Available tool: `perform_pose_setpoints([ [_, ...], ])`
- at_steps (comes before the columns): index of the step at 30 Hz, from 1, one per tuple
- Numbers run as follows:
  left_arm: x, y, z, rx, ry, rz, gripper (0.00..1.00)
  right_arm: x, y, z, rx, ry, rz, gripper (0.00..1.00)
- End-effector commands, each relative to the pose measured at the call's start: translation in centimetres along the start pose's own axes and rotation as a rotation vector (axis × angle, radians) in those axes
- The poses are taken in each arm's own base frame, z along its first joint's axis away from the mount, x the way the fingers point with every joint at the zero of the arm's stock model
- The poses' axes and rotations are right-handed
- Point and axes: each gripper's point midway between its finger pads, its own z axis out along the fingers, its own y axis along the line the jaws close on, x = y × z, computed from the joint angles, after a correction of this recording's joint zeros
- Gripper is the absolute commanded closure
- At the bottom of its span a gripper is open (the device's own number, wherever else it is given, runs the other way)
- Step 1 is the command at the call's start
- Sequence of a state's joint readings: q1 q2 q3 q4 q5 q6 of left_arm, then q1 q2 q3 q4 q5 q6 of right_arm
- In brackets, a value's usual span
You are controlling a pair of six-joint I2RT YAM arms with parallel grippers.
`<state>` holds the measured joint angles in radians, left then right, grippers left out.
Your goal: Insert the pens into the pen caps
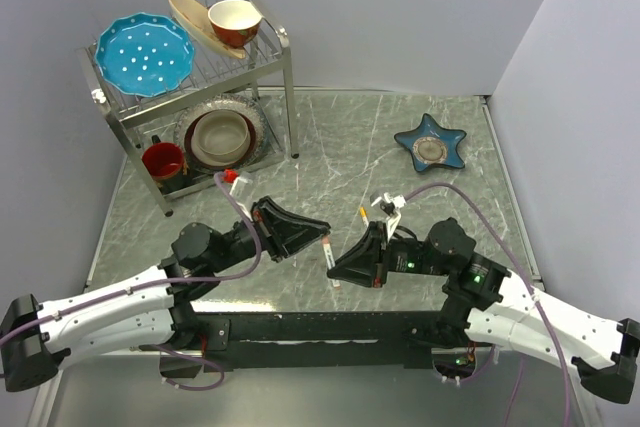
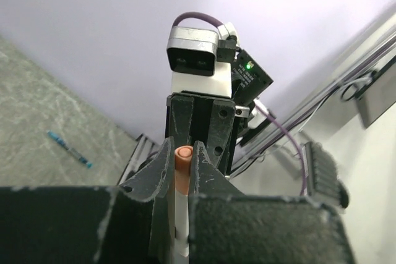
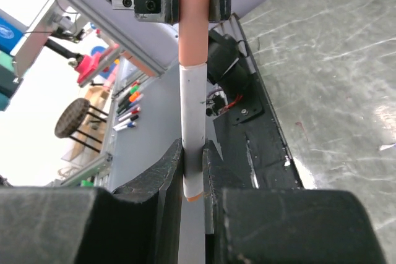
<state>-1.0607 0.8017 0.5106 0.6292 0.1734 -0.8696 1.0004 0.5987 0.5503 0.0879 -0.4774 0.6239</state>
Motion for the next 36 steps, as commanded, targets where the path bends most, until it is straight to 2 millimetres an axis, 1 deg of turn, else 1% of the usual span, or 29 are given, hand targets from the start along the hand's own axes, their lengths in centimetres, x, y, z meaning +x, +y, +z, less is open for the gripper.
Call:
perform_pose_setpoints([
  [1,5.5,0.6,-1.8,0.008,0.198,-0.162,0.99,-14.0,5.4,-1.8,0.008,-0.434,-0.214,1.0],
  [3,5.4,1.3,-1.8,-0.028,0.178,-0.178,0.99,-15.3,5.4,-1.8,0.032,-0.466,-0.227,1.0],
  [4,5.9,1.8,-2.0,-0.04,0.182,-0.198,0.99,-16.2,5.2,-1.5,0.052,-0.48,-0.234,1.0],
  [5,6.1,2.0,-2.0,-0.047,0.182,-0.209,0.99,-16.6,5.0,-1.2,0.066,-0.481,-0.244,1.0],
  [6,6.6,2.4,-1.9,-0.056,0.19,-0.217,0.99,-16.6,4.1,-0.5,0.1,-0.463,-0.244,1.0],
  [7,7.2,2.7,-2.0,-0.065,0.204,-0.223,0.99,-17.7,4.1,-0.7,0.127,-0.486,-0.268,1.0],
  [9,8.3,3.2,-2.2,-0.073,0.24,-0.223,0.99,-18.5,3.0,-0.4,0.155,-0.487,-0.284,1.0],
  [10,9.1,3.5,-2.7,-0.076,0.256,-0.237,0.99,-18.9,3.7,-0.3,0.12,-0.473,-0.287,1.0],
  [11,9.4,3.1,-2.8,-0.054,0.264,-0.237,0.99,-19.7,3.0,-0.5,0.13,-0.477,-0.287,1.0],
  [12,10.0,3.5,-2.9,-0.074,0.284,-0.236,0.99,-20.0,2.5,-0.1,0.127,-0.467,-0.28,1.0],
  [13,10.0,3.4,-2.7,-0.072,0.289,-0.203,0.99,-20.6,2.9,-0.1,0.111,-0.469,-0.27,1.0],
  [14,11.2,3.4,-2.9,-0.085,0.337,-0.195,0.99,-20.8,3.1,-0.1,0.1,-0.463,-0.278,1.0],
  [15,11.7,3.4,-2.9,-0.091,0.359,-0.18,0.99,-21.1,2.7,-0.2,0.113,-0.463,-0.281,1.0],
  [16,12.0,3.3,-2.9,-0.08,0.382,-0.166,0.99,-21.7,3.2,-0.4,0.106,-0.474,-0.298,1.0],
  [19,13.4,3.8,-3.4,-0.09,0.447,-0.135,0.99,-22.4,3.8,-0.2,0.097,-0.451,-0.324,1.0],
  [21,13.9,3.5,-3.3,-0.061,0.464,-0.139,0.99,-22.5,3.4,0.1,0.106,-0.443,-0.33,1.0],
  [23,14.4,3.4,-3.5,-0.045,0.49,-0.138,0.99,-22.6,2.9,-0.1,0.122,-0.448,-0.331,1.0],
  [24,15.0,3.8,-3.8,-0.055,0.507,-0.14,0.99,-22.7,2.9,-0.2,0.122,-0.449,-0.338,1.0],
  [26,15.8,3.8,-4.4,-0.043,0.542,-0.146,0.99,-23.0,2.2,-0.7,0.149,-0.451,-0.342,1.0],
  [27,16.6,4.5,-4.9,-0.054,0.565,-0.142,0.99,-23.4,2.8,-0.8,0.142,-0.44,-0.366,1.0],
  [28,17.0,4.7,-5.1,-0.051,0.576,-0.149,0.99,-23.7,2.7,-1.0,0.154,-0.437,-0.373,1.0],
  [29,17.3,4.4,-5.2,-0.026,0.581,-0.159,0.99,-23.9,2.8,-1.1,0.155,-0.437,-0.381,1.0],
  [30,18.2,4.4,-5.8,-0.019,0.601,-0.194,0.99,-24.4,3.2,-1.4,0.156,-0.45,-0.402,1.0],
  [31,17.9,3.9,-5.4,0.012,0.579,-0.188,0.99,-24.6,3.1,-1.6,0.167,-0.456,-0.404,1.0],
  [32,18.4,3.9,-5.7,0.013,0.598,-0.189,0.99,-24.9,2.8,-1.7,0.18,-0.459,-0.406,1.0],
  [33,18.5,4.1,-5.7,0.002,0.597,-0.193,0.99,-25.3,2.9,-1.9,0.18,-0.466,-0.41,1.0],
  [36,18.5,3.4,-5.4,0.025,0.598,-0.208,0.99,-25.7,2.9,-1.7,0.17,-0.464,-0.41,1.0],
])
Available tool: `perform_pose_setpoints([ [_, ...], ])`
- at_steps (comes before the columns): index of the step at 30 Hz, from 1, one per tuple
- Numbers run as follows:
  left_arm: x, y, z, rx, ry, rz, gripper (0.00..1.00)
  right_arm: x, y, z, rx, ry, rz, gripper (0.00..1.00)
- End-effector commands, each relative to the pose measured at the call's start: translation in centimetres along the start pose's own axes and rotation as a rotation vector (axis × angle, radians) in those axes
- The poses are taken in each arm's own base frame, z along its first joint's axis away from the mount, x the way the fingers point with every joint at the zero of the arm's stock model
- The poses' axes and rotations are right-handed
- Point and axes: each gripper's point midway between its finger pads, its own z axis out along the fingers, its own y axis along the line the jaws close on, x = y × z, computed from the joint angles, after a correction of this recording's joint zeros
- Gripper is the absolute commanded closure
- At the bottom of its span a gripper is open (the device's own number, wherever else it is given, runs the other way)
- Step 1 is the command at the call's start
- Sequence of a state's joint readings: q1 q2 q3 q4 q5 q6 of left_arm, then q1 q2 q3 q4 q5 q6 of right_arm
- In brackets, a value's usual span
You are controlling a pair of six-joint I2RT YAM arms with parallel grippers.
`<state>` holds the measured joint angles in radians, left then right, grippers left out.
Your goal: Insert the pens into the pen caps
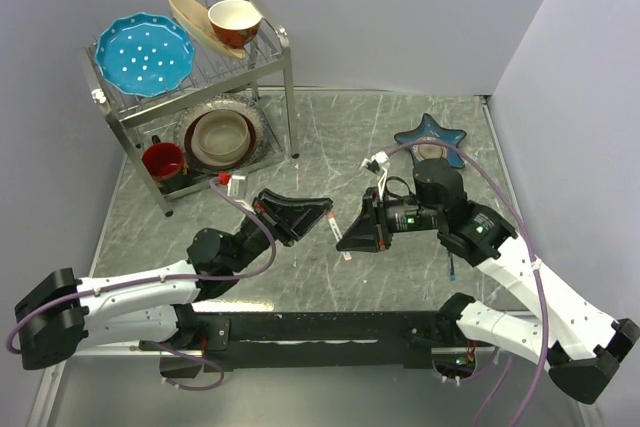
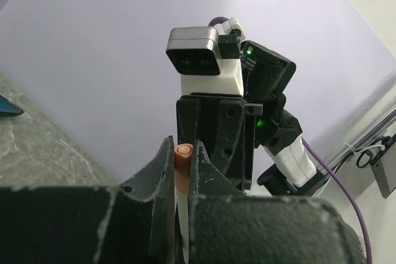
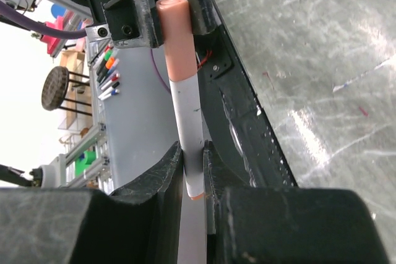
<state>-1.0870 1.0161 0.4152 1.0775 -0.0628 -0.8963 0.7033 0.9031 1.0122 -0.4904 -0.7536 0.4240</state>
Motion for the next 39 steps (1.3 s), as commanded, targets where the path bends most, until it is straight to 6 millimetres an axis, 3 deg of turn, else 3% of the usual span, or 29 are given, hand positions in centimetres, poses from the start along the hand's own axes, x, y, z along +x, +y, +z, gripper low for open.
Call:
perform_pose_setpoints([
  [1,18.0,1.3,-12.0,0.001,0.864,-0.175,0.99,-20.0,6.8,-7.1,0.021,-0.76,-0.425,1.0],
  [2,17.3,0.8,-10.8,0.0,0.839,-0.155,0.99,-19.7,6.6,-6.8,0.017,-0.751,-0.417,1.0],
  [4,15.9,2.9,-9.0,-0.134,0.76,-0.088,0.99,-19.1,5.9,-6.5,0.024,-0.738,-0.394,1.0],
  [6,13.2,4.6,-7.5,-0.277,0.706,0.005,0.99,-17.4,4.4,-6.1,0.053,-0.71,-0.363,1.0],
  [7,10.8,6.3,-6.3,-0.348,0.63,0.04,0.99,-16.6,3.8,-5.9,0.066,-0.696,-0.348,1.0],
  [8,8.8,6.1,-5.2,-0.363,0.593,0.066,0.99,-14.8,2.7,-5.5,0.083,-0.655,-0.327,0.97],
  [9,7.2,6.4,-4.5,-0.381,0.552,0.079,0.99,-13.8,2.1,-5.3,0.09,-0.629,-0.317,0.92],
  [10,4.9,7.3,-3.8,-0.412,0.495,0.096,0.99,-12.7,1.5,-5.1,0.097,-0.607,-0.302,0.78],
  [11,2.9,6.8,-2.5,-0.408,0.451,0.125,0.99,-10.5,0.2,-4.8,0.121,-0.565,-0.27,0.68],
  [13,0.1,9.0,-2.3,-0.521,0.403,0.177,0.99,-7.9,-0.7,-5.1,0.146,-0.536,-0.239,0.5],
  [14,-1.3,9.1,-1.2,-0.533,0.38,0.225,0.99,-6.2,-2.5,-4.8,0.19,-0.514,-0.193,0.47],
  [16,-1.5,11.8,-1.8,-0.651,0.411,0.257,0.99,-3.7,-3.7,-5.3,0.237,-0.492,-0.146,0.41],
  [17,-2.7,12.8,-1.4,-0.706,0.368,0.289,0.99,-2.4,-4.8,-5.1,0.268,-0.47,-0.107,0.39],
  [19,-2.1,15.1,-1.4,-0.761,0.375,0.291,0.99,-0.4,-6.9,-5.8,0.368,-0.454,-0.04,0.32],
  [21,-1.8,17.0,-1.2,-0.797,0.367,0.276,0.99,0.3,-8.9,-6.8,0.481,-0.476,0.025,0.27],
  [22,-0.7,19.1,-1.6,-0.851,0.397,0.261,0.99,1.2,-10.0,-7.1,0.535,-0.469,0.074,0.25],
  [25,0.5,23.4,-2.9,-0.988,0.426,0.249,0.99,1.8,-13.3,-8.8,0.725,-0.516,0.168,0.23],
  [28,1.7,26.2,-4.1,-1.049,0.458,0.205,0.99,2.0,-15.4,-10.5,0.875,-0.557,0.252,0.23],
  [34,2.6,30.2,-6.9,-1.165,0.467,0.14,0.95,2.8,-18.0,-11.9,1.057,-0.604,0.424,0.23],
  [39,3.6,31.3,-8.5,-1.217,0.493,0.108,0.8,3.4,-19.5,-14.1,1.215,-0.657,0.474,0.24],
])
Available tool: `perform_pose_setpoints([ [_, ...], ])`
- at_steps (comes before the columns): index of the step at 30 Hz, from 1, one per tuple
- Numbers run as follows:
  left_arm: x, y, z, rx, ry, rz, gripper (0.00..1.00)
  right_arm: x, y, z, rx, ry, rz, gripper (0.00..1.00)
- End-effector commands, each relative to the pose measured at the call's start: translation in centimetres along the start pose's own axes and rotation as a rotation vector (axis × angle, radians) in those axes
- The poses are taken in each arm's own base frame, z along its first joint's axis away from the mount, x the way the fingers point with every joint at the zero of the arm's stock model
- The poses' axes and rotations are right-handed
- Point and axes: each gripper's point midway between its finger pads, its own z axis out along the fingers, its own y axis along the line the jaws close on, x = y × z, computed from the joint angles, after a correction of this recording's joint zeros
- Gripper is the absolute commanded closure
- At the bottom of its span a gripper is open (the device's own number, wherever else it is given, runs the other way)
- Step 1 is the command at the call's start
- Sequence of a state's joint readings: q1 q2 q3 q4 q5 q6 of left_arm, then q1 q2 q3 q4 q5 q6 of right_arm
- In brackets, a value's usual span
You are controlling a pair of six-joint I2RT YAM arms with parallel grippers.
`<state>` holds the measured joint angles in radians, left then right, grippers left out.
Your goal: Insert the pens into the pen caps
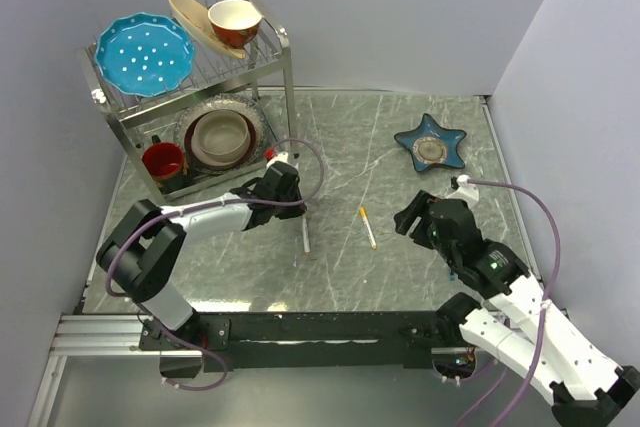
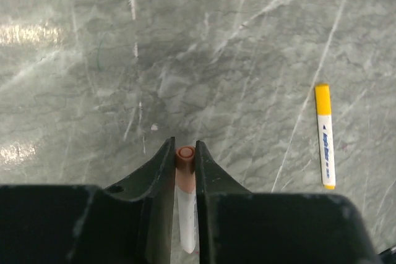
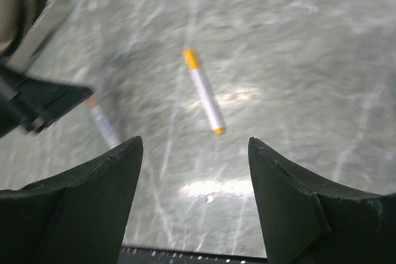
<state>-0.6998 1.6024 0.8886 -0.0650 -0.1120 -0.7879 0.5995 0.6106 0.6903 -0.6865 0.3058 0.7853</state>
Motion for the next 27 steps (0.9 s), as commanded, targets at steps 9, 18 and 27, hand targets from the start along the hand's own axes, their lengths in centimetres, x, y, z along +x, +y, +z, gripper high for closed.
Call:
perform_pose_setpoints([
  [9,-2.9,-0.4,-2.5,-0.025,-0.069,0.003,0.5,-3.8,-5.9,-0.9,0.368,-0.228,0.185,0.25],
  [18,-6.0,-6.3,-13.3,0.314,-0.154,0.171,0.01,-3.5,-11.3,1.0,0.629,-0.192,0.165,0.34],
  [27,-4.7,-6.4,-18.3,0.415,-0.147,0.129,0.01,-3.5,-17.5,2.7,0.857,-0.092,0.401,0.36],
])
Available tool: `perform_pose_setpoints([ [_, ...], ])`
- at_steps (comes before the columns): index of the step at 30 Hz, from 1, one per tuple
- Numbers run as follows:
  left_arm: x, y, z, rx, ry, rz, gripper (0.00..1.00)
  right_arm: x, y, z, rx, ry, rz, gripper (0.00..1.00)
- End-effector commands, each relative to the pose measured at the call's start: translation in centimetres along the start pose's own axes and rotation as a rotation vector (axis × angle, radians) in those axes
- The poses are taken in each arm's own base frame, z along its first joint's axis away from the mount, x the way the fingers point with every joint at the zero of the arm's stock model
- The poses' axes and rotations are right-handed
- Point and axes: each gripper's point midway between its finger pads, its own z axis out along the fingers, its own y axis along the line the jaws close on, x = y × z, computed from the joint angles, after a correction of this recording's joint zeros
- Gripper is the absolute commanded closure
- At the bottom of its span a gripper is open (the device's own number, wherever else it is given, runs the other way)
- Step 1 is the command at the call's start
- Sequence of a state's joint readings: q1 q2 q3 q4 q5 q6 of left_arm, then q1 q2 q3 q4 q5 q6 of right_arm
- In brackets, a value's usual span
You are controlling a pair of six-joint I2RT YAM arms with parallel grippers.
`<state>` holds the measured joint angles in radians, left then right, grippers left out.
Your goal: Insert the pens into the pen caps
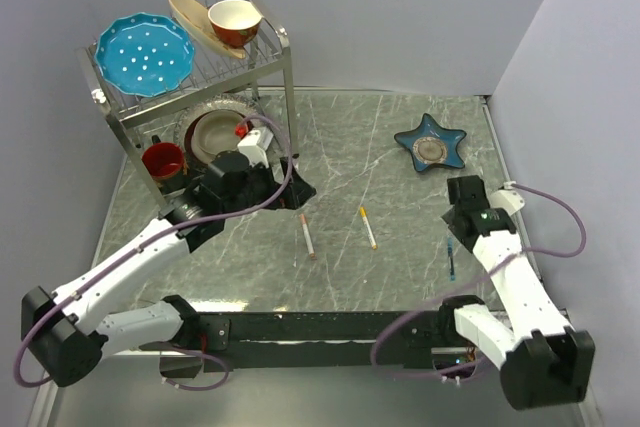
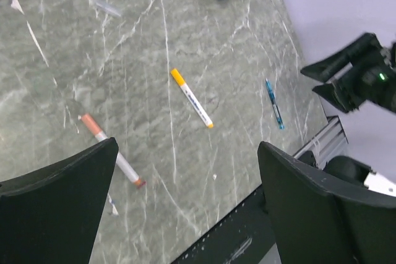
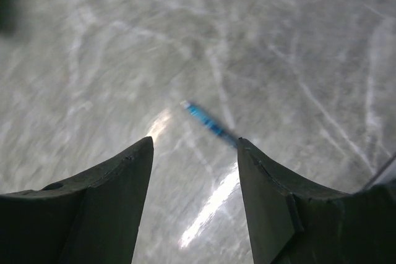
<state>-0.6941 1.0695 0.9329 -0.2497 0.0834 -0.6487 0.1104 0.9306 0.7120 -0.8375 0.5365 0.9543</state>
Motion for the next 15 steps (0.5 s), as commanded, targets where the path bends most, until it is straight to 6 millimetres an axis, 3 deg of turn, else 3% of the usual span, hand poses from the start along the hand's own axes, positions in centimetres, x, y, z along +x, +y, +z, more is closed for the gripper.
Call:
perform_pose_setpoints([
  [1,0.7,0.6,-2.4,-0.021,-0.004,-0.015,0.0,-1.3,-0.8,2.1,0.111,0.016,0.111,0.37],
  [4,0.5,1.7,-4.0,-0.07,-0.041,-0.006,0.01,-1.0,-1.2,3.7,0.169,0.025,0.176,0.38],
  [7,0.5,2.8,-5.1,-0.106,-0.078,0.042,0.01,0.7,0.1,5.6,0.143,0.093,0.128,0.41],
  [11,0.5,3.2,-5.9,-0.107,-0.094,0.087,0.01,1.5,1.1,6.4,0.127,0.156,0.033,0.41],
  [15,0.5,3.4,-6.0,-0.113,-0.093,0.108,0.01,2.6,0.7,6.7,0.142,0.196,0.013,0.41],
])
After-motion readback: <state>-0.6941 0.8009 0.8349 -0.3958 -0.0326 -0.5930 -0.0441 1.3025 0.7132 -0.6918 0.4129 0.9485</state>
